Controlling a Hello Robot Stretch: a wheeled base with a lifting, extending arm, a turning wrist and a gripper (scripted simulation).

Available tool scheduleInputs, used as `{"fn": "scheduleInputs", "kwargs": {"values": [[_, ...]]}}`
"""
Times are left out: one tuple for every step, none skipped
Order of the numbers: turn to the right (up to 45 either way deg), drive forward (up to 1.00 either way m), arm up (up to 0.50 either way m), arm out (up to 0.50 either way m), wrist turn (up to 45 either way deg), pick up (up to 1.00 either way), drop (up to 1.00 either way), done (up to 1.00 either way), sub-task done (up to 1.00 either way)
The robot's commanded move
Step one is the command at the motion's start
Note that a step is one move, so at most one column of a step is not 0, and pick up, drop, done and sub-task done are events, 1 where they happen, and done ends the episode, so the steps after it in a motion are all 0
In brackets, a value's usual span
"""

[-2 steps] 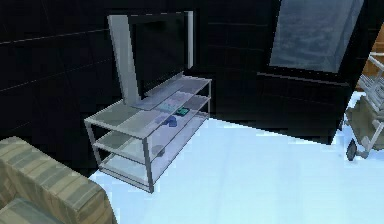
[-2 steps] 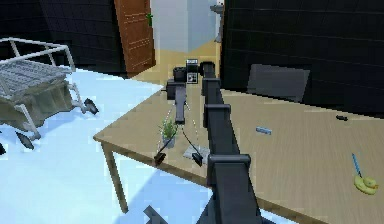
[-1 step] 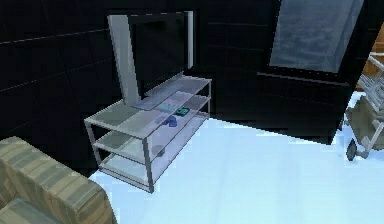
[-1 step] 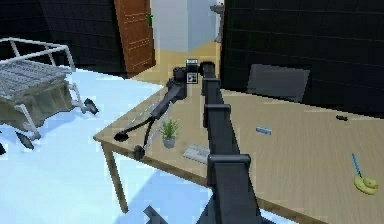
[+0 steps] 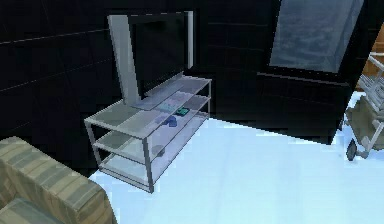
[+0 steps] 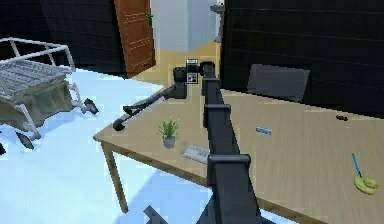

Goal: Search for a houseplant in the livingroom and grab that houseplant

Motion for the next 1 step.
{"fn": "scheduleInputs", "kwargs": {"values": [[0.0,0.0,0.0,0.0,45.0,0.0,0.0,0.0,0.0]]}}
